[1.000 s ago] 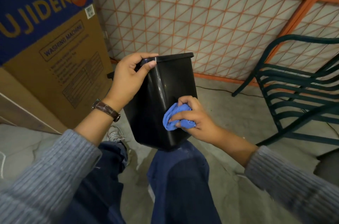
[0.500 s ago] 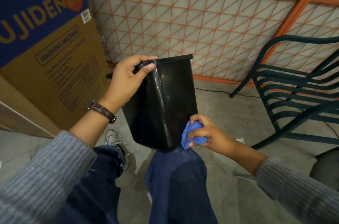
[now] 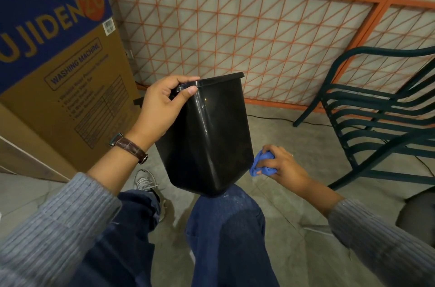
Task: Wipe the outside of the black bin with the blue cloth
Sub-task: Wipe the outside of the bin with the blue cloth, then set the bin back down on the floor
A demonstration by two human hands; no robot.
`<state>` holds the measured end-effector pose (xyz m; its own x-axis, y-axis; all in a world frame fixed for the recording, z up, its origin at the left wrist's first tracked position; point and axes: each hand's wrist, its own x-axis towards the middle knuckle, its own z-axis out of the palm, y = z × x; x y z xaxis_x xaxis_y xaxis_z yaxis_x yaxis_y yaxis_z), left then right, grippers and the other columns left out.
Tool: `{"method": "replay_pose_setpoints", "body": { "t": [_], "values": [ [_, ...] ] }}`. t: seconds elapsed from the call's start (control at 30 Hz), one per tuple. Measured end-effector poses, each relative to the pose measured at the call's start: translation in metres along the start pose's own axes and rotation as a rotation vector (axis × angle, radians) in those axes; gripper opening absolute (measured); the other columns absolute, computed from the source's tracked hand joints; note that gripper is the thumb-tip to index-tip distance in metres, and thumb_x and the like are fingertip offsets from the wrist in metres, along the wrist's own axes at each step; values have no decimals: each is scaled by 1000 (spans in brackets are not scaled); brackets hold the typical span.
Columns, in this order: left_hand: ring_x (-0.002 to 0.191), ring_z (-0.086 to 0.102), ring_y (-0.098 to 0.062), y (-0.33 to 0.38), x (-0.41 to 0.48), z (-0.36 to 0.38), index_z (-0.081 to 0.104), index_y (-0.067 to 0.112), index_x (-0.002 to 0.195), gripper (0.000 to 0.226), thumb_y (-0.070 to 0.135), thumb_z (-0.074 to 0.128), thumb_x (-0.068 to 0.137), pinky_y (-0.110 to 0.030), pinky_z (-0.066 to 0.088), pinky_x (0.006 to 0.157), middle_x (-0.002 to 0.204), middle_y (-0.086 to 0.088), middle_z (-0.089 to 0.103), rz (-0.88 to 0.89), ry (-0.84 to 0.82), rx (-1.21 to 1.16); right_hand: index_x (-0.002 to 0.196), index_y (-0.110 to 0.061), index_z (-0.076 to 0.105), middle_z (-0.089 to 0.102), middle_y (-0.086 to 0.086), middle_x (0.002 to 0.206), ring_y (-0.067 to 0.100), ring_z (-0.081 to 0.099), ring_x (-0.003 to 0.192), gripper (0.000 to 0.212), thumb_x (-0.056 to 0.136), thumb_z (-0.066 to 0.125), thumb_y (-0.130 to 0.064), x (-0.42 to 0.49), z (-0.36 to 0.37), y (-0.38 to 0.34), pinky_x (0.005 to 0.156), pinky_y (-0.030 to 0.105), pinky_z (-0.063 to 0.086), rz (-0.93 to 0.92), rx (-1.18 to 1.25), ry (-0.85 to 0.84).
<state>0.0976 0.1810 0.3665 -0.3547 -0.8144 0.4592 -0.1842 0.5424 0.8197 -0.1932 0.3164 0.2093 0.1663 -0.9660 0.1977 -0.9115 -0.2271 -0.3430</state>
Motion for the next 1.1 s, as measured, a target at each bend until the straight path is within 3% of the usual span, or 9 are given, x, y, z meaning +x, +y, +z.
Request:
{"method": "replay_pose_setpoints", "body": {
  "t": [0.07, 0.13, 0.2, 0.27, 0.4, 0.5, 0.63, 0.83, 1.1],
  "values": [
    [105, 58, -2, 3, -1, -1, 63, 17, 112, 25, 18, 60, 88, -20, 44, 93, 109, 10, 64, 14, -19, 3, 90, -28, 72, 55, 6, 108, 25, 55, 94, 15, 77, 76, -25, -2, -8, 4, 78, 41, 46, 63, -49, -6],
    [108, 57, -5, 3, -2, -3, 61, 23, 114, 30, 29, 63, 85, -32, 45, 97, 111, 9, 64, 46, -52, 58, 90, -29, 72, 55, 4, 105, 26, 55, 90, 14, 78, 75, -26, -2, -18, 5, 75, 39, 45, 124, -85, -3],
    [112, 53, -10, 5, -2, -7, 56, 36, 117, 43, 46, 64, 76, -46, 41, 100, 114, 13, 61, 58, -109, 154, 90, -27, 72, 56, 5, 104, 28, 55, 87, 13, 78, 75, -26, -2, -29, 3, 70, 38, 45, 171, -131, 18],
    [119, 46, -12, 14, -1, -12, 49, 43, 121, 56, 48, 69, 68, -49, 36, 103, 119, 16, 55, 15, -200, 230, 91, -22, 73, 57, 8, 104, 31, 55, 86, 15, 78, 76, -27, -2, -41, -3, 69, 36, 43, 211, -174, 65],
    [118, 40, -9, 34, -8, -16, 44, 32, 125, 71, 22, 80, 65, -36, 37, 104, 121, 15, 43, -102, -291, 317, 96, -24, 72, 54, 8, 109, 29, 50, 95, 16, 81, 72, -30, -5, -61, -24, 77, 41, 44, 308, -178, 175],
    [121, 33, -10, 48, -24, -14, 39, 35, 127, 74, 24, 80, 66, -39, 32, 106, 122, 13, 39, -110, -247, 378, 98, -26, 71, 51, 6, 109, 27, 48, 96, 16, 83, 69, -29, -8, -70, -40, 79, 41, 44, 346, -148, 219],
    [111, 29, -5, 69, -47, -10, 36, 29, 133, 70, 23, 74, 74, -32, 24, 104, 110, 16, 33, 75, -205, 450, 96, -25, 71, 49, 5, 102, 26, 48, 92, 16, 82, 71, -30, -12, -80, -58, 74, 39, 45, 354, -142, 279],
    [111, 26, -8, 53, -52, 0, 20, 29, 144, 70, 30, 60, 86, -22, 8, 96, 121, 7, 39, 333, -269, 666, 93, -24, 72, 51, 7, 100, 30, 50, 90, 16, 79, 73, -30, 6, -88, -81, 72, 39, 47, 395, -143, 362],
    [95, 36, -14, -43, -22, 35, 34, 20, 134, 78, 20, 78, 69, -31, 24, 87, 104, -4, 55, 437, -237, 793, 107, -22, 67, 46, 10, 115, 31, 43, 107, 24, 89, 60, -36, 58, -43, -73, 87, 44, 44, 553, -48, 306]
  ]
}}
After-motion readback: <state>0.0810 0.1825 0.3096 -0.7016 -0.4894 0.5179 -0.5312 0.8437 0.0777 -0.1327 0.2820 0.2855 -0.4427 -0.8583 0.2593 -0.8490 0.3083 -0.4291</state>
